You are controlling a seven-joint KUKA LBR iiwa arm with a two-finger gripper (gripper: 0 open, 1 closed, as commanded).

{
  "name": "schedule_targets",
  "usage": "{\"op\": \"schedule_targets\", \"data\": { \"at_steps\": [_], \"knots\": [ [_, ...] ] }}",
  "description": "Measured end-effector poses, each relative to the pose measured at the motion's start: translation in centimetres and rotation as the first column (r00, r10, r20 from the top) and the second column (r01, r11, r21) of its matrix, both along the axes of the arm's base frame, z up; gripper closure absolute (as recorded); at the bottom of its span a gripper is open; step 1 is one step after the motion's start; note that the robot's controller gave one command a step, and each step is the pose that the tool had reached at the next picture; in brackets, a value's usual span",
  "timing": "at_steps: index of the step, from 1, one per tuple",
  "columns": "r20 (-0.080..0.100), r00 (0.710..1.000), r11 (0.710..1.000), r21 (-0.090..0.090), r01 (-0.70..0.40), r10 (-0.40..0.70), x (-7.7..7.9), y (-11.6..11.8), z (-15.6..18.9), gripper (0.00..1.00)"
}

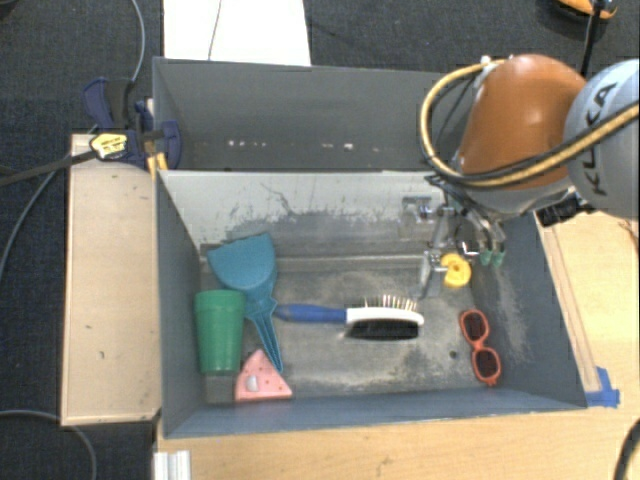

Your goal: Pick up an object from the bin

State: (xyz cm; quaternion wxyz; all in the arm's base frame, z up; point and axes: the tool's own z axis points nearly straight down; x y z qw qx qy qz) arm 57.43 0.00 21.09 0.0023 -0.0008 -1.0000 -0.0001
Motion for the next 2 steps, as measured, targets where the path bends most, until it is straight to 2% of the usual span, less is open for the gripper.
{"op": "schedule_targets", "data": {
  "at_steps": [1,2],
  "knots": [
    [0.008,1.000,1.000,0.000,0.000,0.000,0.1,0.0,0.5,0.00],
    [0.016,0.999,0.999,0.000,0.037,-0.037,-0.3,0.4,-3.1,0.00]
  ]
}}
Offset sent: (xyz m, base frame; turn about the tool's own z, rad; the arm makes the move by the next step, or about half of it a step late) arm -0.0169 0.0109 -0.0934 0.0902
